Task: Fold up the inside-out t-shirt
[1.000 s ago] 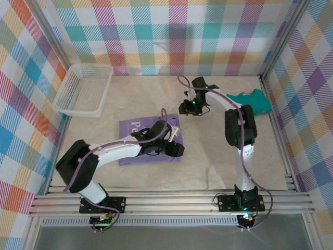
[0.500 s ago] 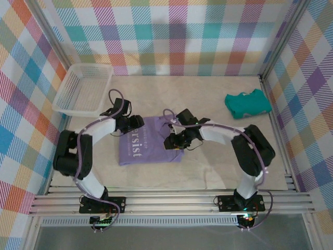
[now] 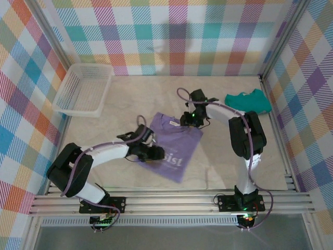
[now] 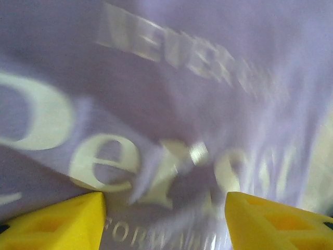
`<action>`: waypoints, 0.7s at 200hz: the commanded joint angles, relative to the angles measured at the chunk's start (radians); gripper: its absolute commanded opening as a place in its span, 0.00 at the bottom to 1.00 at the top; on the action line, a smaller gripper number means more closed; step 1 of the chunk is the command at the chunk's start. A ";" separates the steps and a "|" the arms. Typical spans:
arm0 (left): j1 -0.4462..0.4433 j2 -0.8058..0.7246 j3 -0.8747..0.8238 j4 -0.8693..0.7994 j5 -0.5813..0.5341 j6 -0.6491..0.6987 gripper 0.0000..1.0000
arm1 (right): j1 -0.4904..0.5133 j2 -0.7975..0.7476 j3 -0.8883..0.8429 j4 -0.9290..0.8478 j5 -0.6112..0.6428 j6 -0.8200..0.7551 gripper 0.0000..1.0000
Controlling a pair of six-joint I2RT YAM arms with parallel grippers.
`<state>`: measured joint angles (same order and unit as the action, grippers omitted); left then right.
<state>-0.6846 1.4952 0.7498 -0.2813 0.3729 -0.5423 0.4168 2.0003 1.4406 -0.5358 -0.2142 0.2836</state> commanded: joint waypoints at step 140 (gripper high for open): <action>0.310 0.543 0.662 -0.123 0.036 0.412 0.90 | -0.092 0.001 -0.051 -0.076 -0.018 -0.075 0.81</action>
<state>-0.3672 2.0071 1.3762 -0.3397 0.3317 -0.2028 0.2943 1.9808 1.3582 -0.5896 -0.1604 0.1997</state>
